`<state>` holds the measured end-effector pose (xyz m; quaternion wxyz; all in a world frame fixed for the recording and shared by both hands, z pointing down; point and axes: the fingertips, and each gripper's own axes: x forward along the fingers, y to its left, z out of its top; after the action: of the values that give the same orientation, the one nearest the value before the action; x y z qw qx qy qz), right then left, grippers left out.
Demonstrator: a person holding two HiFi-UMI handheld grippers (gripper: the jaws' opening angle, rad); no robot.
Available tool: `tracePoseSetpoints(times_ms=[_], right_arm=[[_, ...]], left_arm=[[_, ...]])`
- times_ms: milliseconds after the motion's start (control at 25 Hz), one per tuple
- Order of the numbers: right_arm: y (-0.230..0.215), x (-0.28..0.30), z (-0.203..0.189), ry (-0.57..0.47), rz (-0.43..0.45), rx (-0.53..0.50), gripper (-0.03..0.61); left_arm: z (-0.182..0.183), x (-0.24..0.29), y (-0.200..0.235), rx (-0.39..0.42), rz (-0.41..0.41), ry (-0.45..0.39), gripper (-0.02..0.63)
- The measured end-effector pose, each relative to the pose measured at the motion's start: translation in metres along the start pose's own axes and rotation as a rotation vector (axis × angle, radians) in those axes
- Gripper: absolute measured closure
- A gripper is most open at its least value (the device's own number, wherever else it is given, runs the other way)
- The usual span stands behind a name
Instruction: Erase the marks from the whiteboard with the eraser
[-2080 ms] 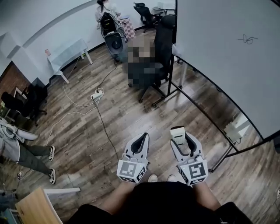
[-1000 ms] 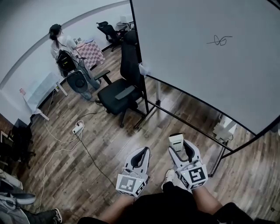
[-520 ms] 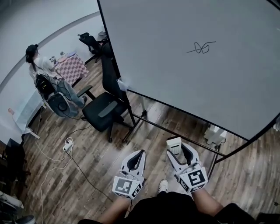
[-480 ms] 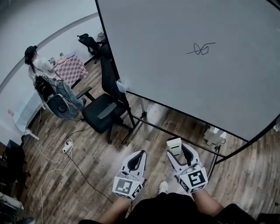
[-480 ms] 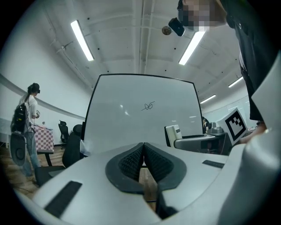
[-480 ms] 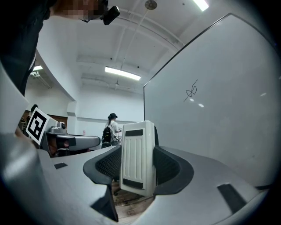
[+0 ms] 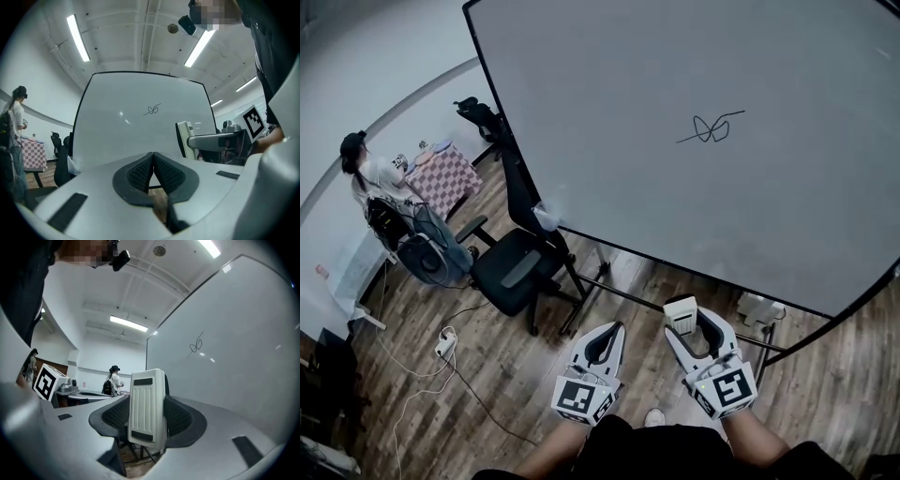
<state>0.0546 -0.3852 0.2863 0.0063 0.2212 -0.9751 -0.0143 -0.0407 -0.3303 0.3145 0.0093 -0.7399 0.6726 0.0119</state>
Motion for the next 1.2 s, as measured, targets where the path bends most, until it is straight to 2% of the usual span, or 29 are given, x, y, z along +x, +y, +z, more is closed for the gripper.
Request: tracePoseSetpoints(times_ms=[160,400,560,720,800,920,1200], right_arm=[[-0.024,0.014,0.014,-0.025,-0.033,-0.046,0.325],[-0.086,0.04,0.037,-0.044,-0.17,-0.138,0.325],[-0.125,0.055,0.058,-0.044,-0.28,-0.232,0.325],[-0.112,-0.004,0.091,-0.07,-0.375,-0.303,0.325],[-0.122,-0.014,0.104,-0.093,-0.431,-0.334,0.325],[-0.13,-0.001,0.108,-0.121,-0.47,-0.377,0.325],[-0.069,-0.013,0.109,-0.184,-0.607,-0.477,0.325]], left_arm=[[0.01,0.03,0.007,0.007,-0.033,-0.021,0.594],[0.008,0.074,0.036,0.002,-0.09,-0.016,0.594],[0.025,0.11,0.056,0.024,-0.143,-0.048,0.595],[0.053,0.091,0.027,0.052,-0.207,-0.099,0.594],[0.061,0.099,0.016,0.068,-0.249,-0.122,0.595],[0.056,0.111,0.015,0.093,-0.291,-0.137,0.595],[0.035,0.068,0.038,0.103,-0.381,-0.216,0.595]])
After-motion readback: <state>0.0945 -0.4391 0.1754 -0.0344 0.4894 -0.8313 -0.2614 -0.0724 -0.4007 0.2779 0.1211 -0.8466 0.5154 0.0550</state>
